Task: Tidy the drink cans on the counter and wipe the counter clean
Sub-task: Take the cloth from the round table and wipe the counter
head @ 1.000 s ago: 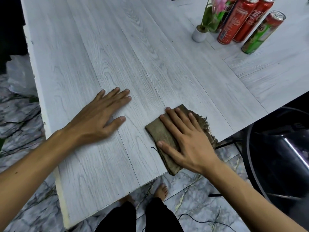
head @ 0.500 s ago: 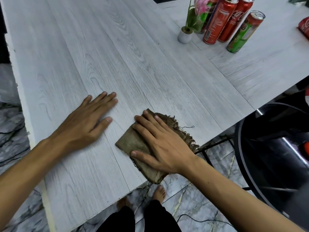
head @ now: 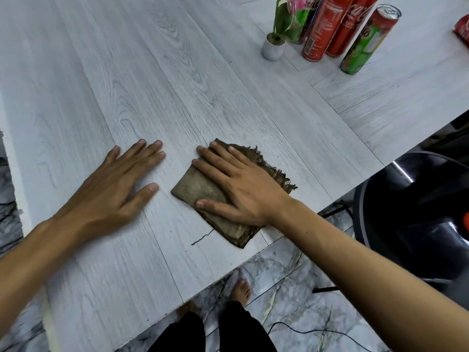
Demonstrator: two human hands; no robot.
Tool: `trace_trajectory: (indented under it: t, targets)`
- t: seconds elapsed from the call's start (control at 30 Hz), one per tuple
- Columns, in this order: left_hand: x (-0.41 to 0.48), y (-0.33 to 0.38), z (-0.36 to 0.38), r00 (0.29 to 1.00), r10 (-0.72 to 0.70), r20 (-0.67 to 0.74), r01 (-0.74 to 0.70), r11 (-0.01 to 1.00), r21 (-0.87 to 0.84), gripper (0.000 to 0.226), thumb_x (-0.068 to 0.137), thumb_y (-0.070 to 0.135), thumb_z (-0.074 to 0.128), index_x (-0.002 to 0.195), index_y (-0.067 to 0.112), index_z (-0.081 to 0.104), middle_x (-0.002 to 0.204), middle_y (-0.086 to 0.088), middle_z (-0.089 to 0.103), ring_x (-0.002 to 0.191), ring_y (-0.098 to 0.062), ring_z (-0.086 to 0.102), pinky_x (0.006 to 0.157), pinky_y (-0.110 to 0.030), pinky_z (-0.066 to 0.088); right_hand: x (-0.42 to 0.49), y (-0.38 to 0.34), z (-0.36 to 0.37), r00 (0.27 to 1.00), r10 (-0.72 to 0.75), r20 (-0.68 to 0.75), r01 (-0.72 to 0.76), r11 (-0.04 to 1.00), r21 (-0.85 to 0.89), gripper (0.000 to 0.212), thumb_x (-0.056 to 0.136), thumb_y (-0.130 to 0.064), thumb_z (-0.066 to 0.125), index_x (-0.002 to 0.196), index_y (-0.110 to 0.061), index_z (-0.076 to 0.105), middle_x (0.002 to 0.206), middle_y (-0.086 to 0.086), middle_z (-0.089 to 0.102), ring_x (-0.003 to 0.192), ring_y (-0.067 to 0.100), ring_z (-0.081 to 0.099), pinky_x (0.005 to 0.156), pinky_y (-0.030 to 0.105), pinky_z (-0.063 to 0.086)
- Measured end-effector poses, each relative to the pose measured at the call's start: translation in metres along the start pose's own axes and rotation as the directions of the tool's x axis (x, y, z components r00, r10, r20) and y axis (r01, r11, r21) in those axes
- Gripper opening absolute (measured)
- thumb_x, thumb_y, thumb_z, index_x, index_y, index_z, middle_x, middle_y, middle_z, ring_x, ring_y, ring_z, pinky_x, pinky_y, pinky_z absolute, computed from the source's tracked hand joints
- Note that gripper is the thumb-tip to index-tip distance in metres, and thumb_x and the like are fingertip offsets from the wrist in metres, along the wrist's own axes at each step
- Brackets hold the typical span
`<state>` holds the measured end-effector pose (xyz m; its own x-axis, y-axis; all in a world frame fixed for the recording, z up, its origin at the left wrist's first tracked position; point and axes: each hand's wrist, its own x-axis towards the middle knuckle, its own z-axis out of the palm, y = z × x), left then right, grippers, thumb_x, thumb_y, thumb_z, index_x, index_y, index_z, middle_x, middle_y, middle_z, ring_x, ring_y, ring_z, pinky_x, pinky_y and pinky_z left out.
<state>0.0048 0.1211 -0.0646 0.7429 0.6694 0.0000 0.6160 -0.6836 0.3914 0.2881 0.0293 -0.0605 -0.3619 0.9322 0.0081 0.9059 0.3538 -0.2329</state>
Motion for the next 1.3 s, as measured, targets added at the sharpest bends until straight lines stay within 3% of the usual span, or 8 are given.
trace_trajectory:
  t: [0.4,0.7,0.97,1.13,1.3]
  targets:
    - [0.039,0.016,0.007,0.997,0.066,0.029,-0.067,0.997,0.032,0.064,0.103,0.051,0.034,0.163,0.033,0.022,0.171,0.018,0.010,0.159,-0.006,0.001,0.129,-0.045,0.001,-0.019,0.079,-0.021,0.965,0.252,-0.076,-0.250,0.968,0.036,0.080,0.100,-0.069,0.037,0.163,-0.021,0.029,0.171,0.001,0.021,0.160,0.020,0.009,0.129,0.043,0.006]
    - [0.052,0.028,0.012,0.992,0.121,0.034,-0.121,0.992,0.020,0.064,0.103,0.051,0.037,0.163,0.032,0.023,0.171,0.017,0.012,0.159,-0.007,0.004,0.129,-0.049,0.010,-0.079,0.064,-0.011,0.932,0.349,-0.098,-0.349,0.937,0.017,0.082,0.100,-0.070,0.036,0.165,-0.022,0.021,0.173,-0.002,0.011,0.160,0.018,0.001,0.129,0.046,0.006]
    - [0.059,0.037,0.015,0.989,0.142,0.031,-0.143,0.990,0.006,0.065,0.101,0.053,0.036,0.161,0.031,0.028,0.171,0.015,0.016,0.159,-0.008,0.007,0.128,-0.050,0.013,-0.085,0.020,0.005,0.974,0.198,-0.114,-0.198,0.980,0.011,0.085,0.098,-0.073,0.039,0.163,-0.019,0.026,0.173,0.002,0.016,0.160,0.020,0.003,0.128,0.050,0.013]
    - [0.061,0.037,0.015,0.988,0.154,0.016,-0.154,0.988,-0.005,0.064,0.101,0.052,0.038,0.161,0.031,0.030,0.170,0.016,0.017,0.159,-0.008,0.008,0.128,-0.048,0.012,-0.070,0.012,0.003,0.987,0.101,-0.128,-0.095,0.994,0.050,0.082,0.096,-0.071,0.049,0.158,-0.018,0.040,0.159,0.011,0.036,0.158,0.026,0.018,0.127,0.047,0.018]
    - [0.070,0.037,0.018,0.988,0.152,-0.005,-0.152,0.988,-0.010,0.064,0.099,0.052,0.040,0.159,0.031,0.034,0.170,0.017,0.019,0.158,-0.007,0.010,0.128,-0.046,0.013,-0.055,0.025,-0.001,0.995,0.044,-0.091,-0.039,0.998,0.054,0.085,0.094,-0.071,0.052,0.158,-0.016,0.040,0.157,0.015,0.037,0.154,0.030,0.025,0.124,0.047,0.025]
